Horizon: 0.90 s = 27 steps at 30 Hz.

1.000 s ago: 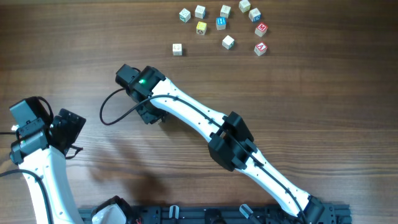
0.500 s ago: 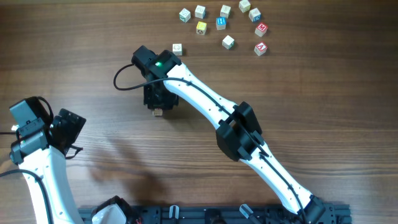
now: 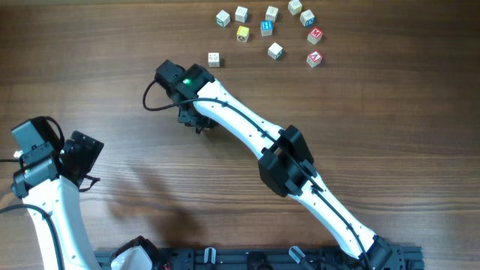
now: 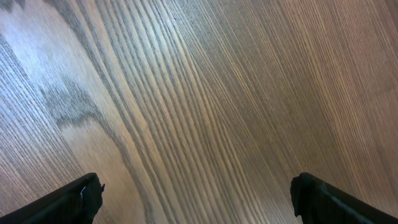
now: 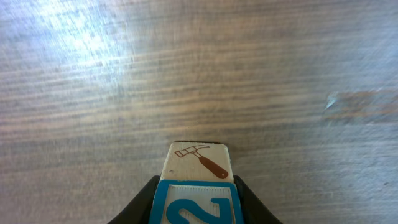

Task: Form a tower

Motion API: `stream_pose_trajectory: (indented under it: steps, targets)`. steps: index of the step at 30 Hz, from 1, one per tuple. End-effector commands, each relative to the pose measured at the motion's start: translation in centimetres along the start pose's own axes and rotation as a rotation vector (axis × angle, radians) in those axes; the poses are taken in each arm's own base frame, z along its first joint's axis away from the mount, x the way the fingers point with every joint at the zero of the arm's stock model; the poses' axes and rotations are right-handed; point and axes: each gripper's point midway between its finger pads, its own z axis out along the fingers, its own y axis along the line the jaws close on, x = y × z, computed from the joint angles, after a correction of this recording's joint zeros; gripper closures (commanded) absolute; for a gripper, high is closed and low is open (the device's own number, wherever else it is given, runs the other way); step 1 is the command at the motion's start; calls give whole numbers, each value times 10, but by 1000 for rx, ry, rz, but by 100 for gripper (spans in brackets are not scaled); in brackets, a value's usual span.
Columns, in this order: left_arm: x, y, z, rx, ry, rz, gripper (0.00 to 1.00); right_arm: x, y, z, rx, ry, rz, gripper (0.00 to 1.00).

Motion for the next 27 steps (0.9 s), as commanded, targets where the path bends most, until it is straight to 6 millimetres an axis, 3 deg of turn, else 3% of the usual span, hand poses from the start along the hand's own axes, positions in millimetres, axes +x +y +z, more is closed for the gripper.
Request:
stream_pose_trajectory:
  steps: [1, 4, 9, 13, 16, 19, 20, 27]
  targets:
    - [-2, 0, -2, 8, -8, -16, 0, -8, 2, -4, 56, -118, -8, 96]
    - [-2, 0, -2, 8, -8, -16, 0, 1, 14, -2, 23, -100, -62, 95]
    - [-2, 0, -2, 8, -8, -16, 0, 31, 33, -3, -137, 121, -54, 95]
    - [-2, 0, -2, 8, -8, -16, 0, 25, 22, -2, -118, 136, -31, 95]
    - [-2, 0, -2, 8, -8, -16, 0, 22, 22, -1, -122, 128, -30, 80]
    - [-2, 0, -2, 8, -8, -16, 0, 22, 22, -1, -122, 128, -31, 75]
    - [-2, 0, -2, 8, -8, -16, 0, 22, 22, -1, -122, 128, -30, 69]
    - [-2, 0, -2, 8, -8, -16, 0, 11, 8, 1, -42, 54, -30, 75]
